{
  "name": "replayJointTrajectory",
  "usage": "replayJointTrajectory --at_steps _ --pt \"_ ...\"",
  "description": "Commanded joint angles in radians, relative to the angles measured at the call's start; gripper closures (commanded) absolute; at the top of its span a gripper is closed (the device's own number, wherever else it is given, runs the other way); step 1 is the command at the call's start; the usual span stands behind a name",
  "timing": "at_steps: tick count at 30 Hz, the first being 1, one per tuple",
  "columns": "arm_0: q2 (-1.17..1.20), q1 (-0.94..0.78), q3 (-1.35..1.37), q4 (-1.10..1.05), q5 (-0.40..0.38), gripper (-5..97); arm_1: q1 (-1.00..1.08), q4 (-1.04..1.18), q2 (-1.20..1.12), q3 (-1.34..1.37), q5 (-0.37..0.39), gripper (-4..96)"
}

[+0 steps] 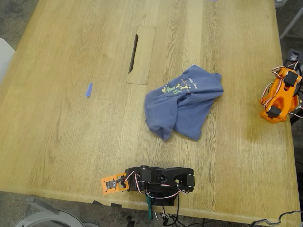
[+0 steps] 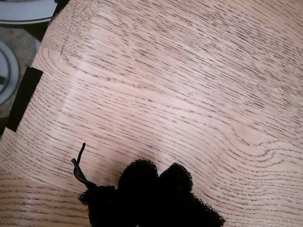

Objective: Fold a T-shirt

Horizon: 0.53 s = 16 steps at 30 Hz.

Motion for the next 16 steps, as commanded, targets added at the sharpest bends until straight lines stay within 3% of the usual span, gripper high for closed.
replayJointTrajectory --at_steps 1,8,16 --pt "0.11 0.003 -0.012 0.012 0.005 92 0.02 0.009 0.009 0.067 -0.032 87.8" --pt "0.11 0.003 -0.012 0.012 0.005 92 0.037 0.012 0.009 0.067 -0.081 87.8" --pt "0.11 0.003 -0.012 0.012 0.005 92 0.023 -0.009 0.009 0.067 -0.081 87.8"
